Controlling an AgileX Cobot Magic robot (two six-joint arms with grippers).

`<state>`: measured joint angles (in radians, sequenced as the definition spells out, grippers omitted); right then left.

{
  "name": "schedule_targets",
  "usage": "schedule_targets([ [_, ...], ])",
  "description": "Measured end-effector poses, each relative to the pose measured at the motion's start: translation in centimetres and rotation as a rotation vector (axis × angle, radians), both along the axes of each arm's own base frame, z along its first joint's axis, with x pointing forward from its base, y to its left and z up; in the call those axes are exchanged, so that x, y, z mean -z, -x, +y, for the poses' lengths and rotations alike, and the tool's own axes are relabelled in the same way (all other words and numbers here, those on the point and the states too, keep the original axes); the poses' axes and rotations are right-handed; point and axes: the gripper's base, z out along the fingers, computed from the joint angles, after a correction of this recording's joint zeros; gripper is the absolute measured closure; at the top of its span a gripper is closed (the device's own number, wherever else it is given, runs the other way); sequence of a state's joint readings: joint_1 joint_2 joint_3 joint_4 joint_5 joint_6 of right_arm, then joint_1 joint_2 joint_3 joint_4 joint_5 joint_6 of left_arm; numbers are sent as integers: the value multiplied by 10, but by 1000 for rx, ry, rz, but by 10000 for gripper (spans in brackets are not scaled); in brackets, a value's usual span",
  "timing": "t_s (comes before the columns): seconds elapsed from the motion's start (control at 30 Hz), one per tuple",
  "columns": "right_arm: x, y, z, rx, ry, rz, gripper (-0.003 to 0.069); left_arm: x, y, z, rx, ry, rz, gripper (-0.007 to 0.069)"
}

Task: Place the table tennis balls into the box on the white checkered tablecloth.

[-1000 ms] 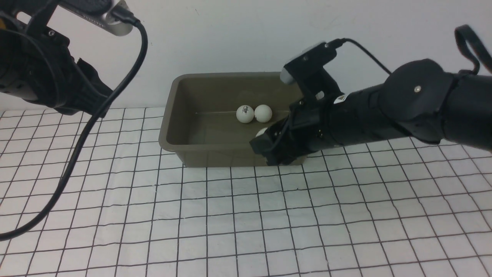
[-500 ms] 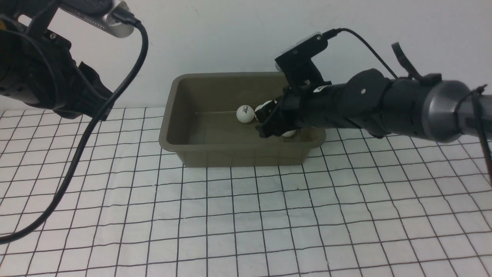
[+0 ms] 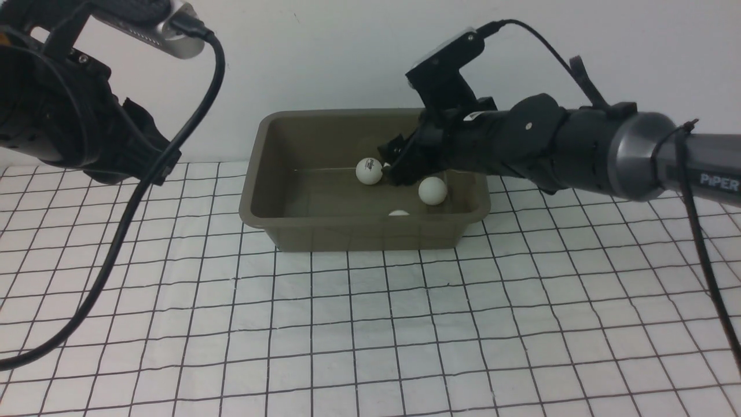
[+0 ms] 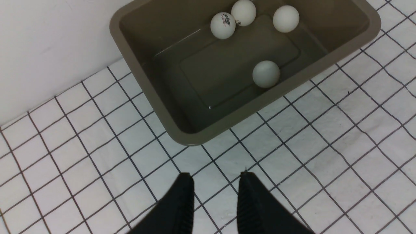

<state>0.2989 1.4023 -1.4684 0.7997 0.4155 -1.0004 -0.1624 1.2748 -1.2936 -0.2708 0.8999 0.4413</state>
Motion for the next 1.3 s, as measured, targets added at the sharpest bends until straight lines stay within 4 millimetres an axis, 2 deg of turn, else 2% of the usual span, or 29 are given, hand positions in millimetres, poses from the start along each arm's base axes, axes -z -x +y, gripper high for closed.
schedule_targets([
  [0.07, -14, 16, -18, 24, 14, -18, 153, -1, -1, 0, -4, 5, -14, 450],
  [0.23, -30, 40, -44, 89, 37, -20, 153, -1, -1, 0, -4, 5, -15, 450],
  [0.47, -41, 70, -75, 218, 71, 21, 153, -1, -1, -1, -4, 15, -15, 450],
  [0.7, -43, 92, -94, 332, 129, 81, 153, -2, -1, -3, -1, 44, -11, 450],
  [0.87, -44, 107, -99, 374, 152, 97, 153, -3, -1, -4, 6, 59, -11, 450],
  [1.0, -36, 118, -100, 376, 149, 109, 153, -3, 0, -5, 22, 55, -19, 450],
  [1.3, 21, 138, -100, 371, 131, 176, 153, -3, 0, -6, 34, 67, -21, 450],
])
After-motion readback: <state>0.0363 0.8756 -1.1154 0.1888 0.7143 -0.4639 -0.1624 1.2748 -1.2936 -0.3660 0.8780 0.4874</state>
